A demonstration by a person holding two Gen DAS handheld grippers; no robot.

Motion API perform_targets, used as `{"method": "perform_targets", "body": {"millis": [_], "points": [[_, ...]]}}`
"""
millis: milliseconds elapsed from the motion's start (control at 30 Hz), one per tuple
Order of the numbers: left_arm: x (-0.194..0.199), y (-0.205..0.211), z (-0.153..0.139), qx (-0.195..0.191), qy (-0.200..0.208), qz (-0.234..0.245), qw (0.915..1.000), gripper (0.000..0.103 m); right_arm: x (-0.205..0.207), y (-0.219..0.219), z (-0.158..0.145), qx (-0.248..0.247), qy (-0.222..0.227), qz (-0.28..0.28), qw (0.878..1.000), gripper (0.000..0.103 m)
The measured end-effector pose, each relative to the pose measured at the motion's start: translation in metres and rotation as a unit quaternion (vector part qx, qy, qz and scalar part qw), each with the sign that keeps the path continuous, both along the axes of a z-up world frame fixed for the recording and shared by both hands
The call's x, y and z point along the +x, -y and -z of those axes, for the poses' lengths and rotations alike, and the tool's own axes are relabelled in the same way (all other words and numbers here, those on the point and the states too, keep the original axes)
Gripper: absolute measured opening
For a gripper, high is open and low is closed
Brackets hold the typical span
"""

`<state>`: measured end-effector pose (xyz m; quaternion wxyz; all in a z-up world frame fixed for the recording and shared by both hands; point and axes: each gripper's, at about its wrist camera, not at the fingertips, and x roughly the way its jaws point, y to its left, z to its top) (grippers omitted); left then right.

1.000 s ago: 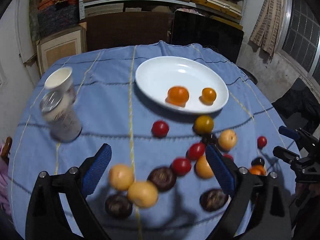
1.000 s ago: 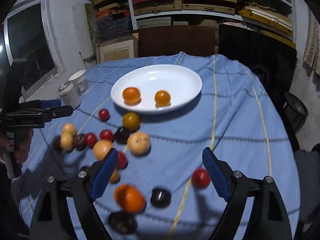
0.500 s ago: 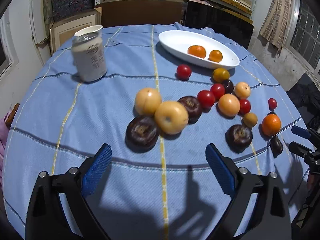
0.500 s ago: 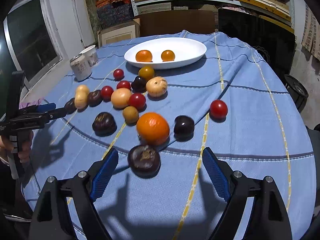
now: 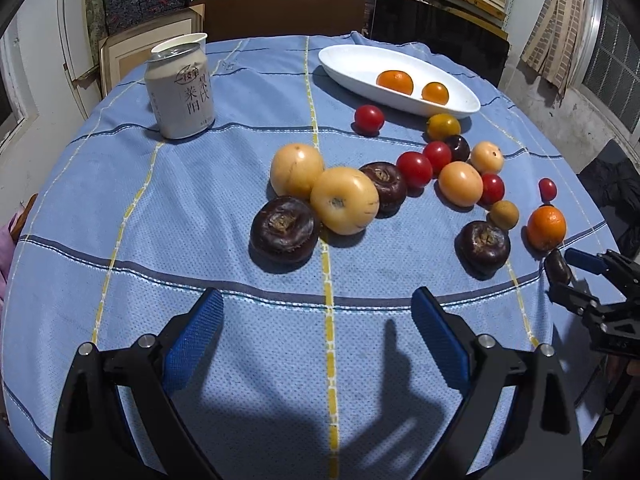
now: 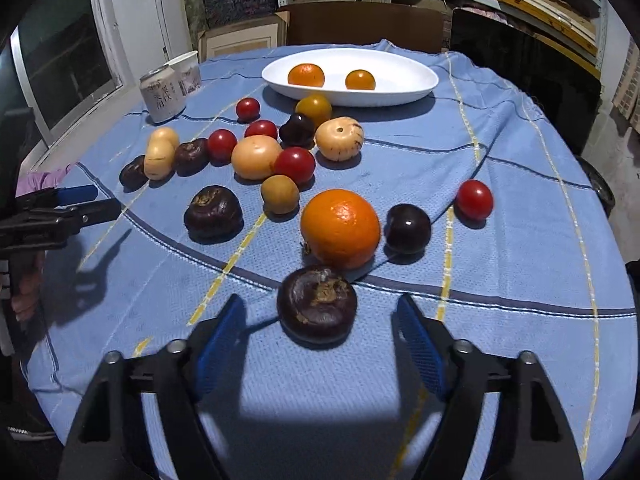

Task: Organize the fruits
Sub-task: 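Withdraw both open grippers from the plate back over the fruits, then grasp a dark brown fruit with the left gripper while the right grasps another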

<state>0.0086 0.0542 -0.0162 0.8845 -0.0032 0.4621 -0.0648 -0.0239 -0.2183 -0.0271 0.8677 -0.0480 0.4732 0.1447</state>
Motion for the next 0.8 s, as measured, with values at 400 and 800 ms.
{"method": "perform_targets", "body": {"millis": [400, 800], "points": [[0.031, -0.006, 0.011, 0.01, -0.021, -0.006, 0.9997, 0.07, -0.009, 0.017, -0.007, 0.028, 0.003, 0.009, 1.0, 0.041], [0.041, -0.005, 0.005, 0.026, -0.015, -0.01, 0.9995, 0.039, -0.018, 0.017, -0.024, 0.038, 0.025, -0.007, 0.999, 0.041]]}}
